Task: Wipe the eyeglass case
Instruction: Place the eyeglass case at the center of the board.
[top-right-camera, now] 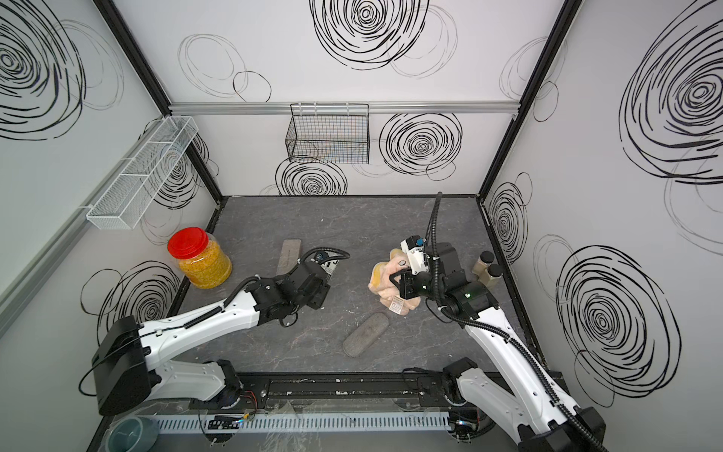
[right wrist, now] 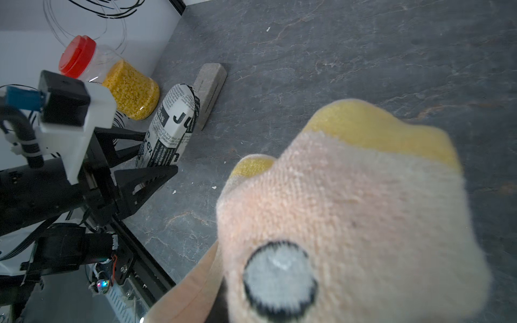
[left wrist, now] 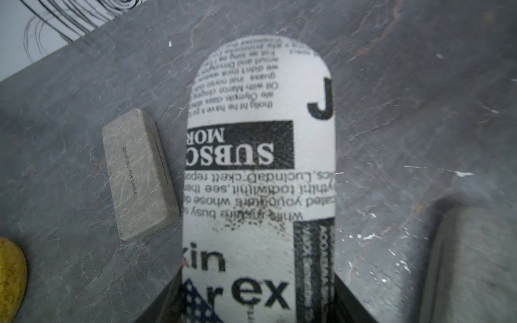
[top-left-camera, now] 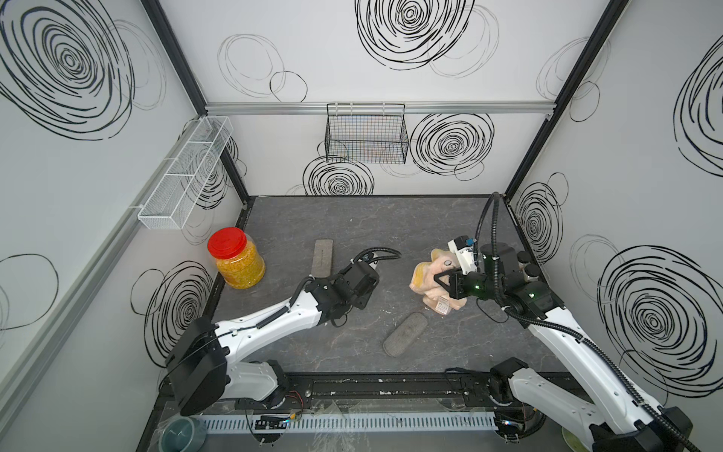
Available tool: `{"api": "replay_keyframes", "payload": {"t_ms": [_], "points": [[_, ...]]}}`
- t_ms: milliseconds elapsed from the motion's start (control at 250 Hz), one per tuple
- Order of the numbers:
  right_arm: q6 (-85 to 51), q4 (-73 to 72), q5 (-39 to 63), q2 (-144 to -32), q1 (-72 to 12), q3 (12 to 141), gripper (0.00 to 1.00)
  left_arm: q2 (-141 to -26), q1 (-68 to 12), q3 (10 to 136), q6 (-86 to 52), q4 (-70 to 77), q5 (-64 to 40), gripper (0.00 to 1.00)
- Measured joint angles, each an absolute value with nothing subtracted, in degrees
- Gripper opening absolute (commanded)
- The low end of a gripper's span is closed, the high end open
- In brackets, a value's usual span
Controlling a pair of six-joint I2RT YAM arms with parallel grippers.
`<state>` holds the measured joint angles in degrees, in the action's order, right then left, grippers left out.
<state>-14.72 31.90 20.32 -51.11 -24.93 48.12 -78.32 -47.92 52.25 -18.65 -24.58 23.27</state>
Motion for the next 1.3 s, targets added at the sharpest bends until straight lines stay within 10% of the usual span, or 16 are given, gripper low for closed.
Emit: {"api": "replay_keyframes", "payload": {"t_ms": [799, 1299], "points": [[-19.9, 24.4, 21.0, -43.6, -24.9, 36.8, 0.0, -107.6, -38.2, 63.5, -21.6, -13.3, 14.0, 0.59], [-20.8, 24.3, 20.6, -42.1, -25.1, 35.1, 0.0, -105.3, -38.3, 64.0, -18.7, -11.1, 12.6, 0.92]]}}
